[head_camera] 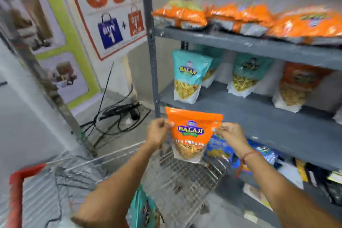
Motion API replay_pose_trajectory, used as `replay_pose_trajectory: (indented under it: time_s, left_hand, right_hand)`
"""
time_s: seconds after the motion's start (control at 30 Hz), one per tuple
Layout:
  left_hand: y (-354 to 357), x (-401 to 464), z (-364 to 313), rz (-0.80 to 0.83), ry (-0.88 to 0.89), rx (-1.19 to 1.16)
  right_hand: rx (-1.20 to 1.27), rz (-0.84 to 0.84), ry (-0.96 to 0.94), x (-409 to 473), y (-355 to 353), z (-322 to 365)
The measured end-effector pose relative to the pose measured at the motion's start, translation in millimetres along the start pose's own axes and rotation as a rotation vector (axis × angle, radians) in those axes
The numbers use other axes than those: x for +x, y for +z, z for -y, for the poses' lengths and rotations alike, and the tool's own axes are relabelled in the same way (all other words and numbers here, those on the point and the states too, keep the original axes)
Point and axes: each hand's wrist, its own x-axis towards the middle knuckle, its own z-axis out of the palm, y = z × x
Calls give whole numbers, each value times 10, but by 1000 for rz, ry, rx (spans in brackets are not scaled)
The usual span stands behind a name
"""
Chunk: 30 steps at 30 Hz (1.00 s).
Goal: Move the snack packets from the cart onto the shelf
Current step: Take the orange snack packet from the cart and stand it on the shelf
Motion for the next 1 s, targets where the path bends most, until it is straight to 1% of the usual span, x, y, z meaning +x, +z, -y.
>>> replay_pose_trajectory:
  time_s: [0.1,0.17,0.3,0.43,0.57,0.7,0.83,0.93,1.0]
  left_hand:
    - [-132,71,-800,33,165,-89]
    - [-190,105,-1319,69,234,-138]
    - [-207,83,-2160,118,286,-281]
    - [-98,-9,-2623,111,283,-366]
    - [49,-50,-2806,160,279,-383]
    - [251,-41,-2812,200,272,-364]
    - [565,9,-2699,239,230,-352]
    - [913,87,-2538,282,187,-361]
    - [1209,149,-2434,283,159,-343]
  right_hand:
    - [96,-147,-101,-95,-367,611]
    - [121,-207,-172,-178,-625,995]
    - [169,-333,-264,-298,-1102,1589]
    - [161,-405,-318,-423,-1430,1877]
    - [167,-441,-316,-492,-1604,1855]
    - [180,-445,-271,-489,-1763,1678]
    - [203,-463,-212,-420,-1924,1377]
    - [165,-470,-176,-314,-2099,1066]
    - [140,-474,-144,-223,-2243,835]
